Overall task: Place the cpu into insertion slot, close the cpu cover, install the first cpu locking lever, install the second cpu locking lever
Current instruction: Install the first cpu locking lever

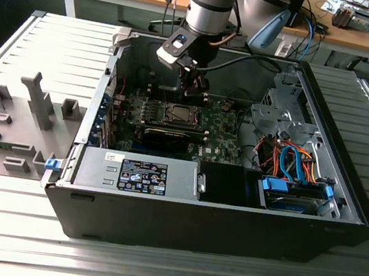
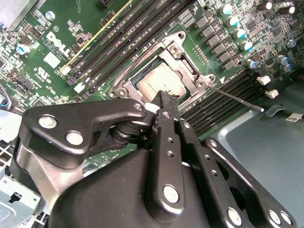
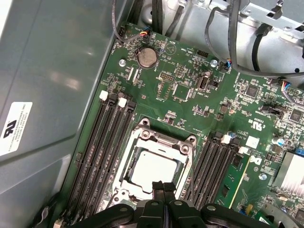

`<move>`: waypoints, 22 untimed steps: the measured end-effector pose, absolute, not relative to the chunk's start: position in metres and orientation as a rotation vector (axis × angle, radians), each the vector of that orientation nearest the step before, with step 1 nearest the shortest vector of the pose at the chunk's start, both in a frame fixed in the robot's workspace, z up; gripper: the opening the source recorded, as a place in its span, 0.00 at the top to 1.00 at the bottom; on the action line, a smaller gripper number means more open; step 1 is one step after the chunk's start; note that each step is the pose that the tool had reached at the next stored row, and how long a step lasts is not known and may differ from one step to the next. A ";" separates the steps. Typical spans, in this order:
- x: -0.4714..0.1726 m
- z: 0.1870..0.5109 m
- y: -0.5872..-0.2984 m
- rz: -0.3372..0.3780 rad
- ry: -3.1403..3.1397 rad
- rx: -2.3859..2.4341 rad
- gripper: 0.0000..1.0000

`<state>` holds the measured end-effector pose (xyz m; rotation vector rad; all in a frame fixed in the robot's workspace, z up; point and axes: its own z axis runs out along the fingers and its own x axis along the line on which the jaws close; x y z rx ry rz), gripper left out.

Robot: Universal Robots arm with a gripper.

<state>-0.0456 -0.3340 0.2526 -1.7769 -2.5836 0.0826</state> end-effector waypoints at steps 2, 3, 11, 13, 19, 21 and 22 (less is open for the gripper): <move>-0.046 0.253 -0.334 0.083 -2.584 -1.776 0.89; -0.046 0.253 -0.334 0.083 -2.584 -1.776 0.89; -0.046 0.253 -0.334 0.083 -2.595 -1.761 0.89; -0.046 0.253 -0.334 0.083 -2.599 -1.756 0.89; -0.046 0.253 -0.334 0.083 -2.636 -1.701 0.89; -0.046 0.253 -0.334 0.083 -2.639 -1.697 0.89; -0.046 0.253 -0.334 0.083 -2.640 -1.695 0.89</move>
